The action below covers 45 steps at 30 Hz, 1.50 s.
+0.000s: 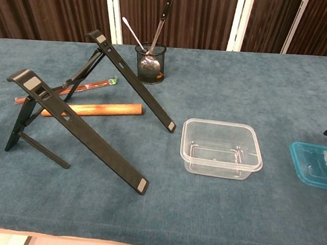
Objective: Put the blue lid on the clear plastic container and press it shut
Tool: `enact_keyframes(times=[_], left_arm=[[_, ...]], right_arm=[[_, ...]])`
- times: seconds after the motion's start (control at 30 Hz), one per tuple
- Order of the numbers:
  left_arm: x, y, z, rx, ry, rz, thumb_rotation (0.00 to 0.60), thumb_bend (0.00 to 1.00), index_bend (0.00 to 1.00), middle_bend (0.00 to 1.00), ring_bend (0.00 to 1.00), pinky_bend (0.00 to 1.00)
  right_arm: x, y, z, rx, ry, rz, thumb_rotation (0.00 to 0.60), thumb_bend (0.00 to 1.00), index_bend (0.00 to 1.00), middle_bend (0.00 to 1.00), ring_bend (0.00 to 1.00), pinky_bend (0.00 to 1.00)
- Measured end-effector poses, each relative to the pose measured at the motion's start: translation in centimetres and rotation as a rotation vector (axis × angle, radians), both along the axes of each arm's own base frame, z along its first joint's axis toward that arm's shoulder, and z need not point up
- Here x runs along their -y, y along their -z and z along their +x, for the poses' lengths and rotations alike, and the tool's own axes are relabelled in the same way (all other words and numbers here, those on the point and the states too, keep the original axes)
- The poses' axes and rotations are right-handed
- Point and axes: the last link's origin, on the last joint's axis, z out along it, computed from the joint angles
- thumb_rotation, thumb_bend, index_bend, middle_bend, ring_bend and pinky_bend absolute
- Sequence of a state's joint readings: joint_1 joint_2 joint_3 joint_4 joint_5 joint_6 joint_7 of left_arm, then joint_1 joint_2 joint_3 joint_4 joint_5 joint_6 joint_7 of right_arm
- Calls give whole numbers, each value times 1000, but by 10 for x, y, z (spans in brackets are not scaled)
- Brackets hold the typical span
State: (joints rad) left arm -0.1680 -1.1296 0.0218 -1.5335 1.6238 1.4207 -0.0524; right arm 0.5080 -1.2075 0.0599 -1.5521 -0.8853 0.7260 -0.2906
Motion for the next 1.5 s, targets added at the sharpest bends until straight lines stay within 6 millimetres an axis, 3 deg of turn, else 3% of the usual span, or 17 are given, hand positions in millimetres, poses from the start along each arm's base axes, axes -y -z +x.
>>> enact_keyframes(times=[0.93, 1.23, 1.5], left_arm=[[-3, -1, -2, 2, -24, 4, 600, 410, 0, 0, 0, 73], [-4, -2, -3, 5, -28, 8, 600, 410, 0, 0, 0, 73], [-3, -2, -3, 8, -28, 8, 600, 410, 0, 0, 0, 73]], right_arm=[[13, 20, 6, -65, 5, 56, 600, 106, 52, 0, 0, 0], [17, 22, 5, -73, 9, 45, 600, 106, 198, 5, 0, 0], [18, 22, 4, -74, 15, 41, 600, 106, 371, 157, 0, 0]])
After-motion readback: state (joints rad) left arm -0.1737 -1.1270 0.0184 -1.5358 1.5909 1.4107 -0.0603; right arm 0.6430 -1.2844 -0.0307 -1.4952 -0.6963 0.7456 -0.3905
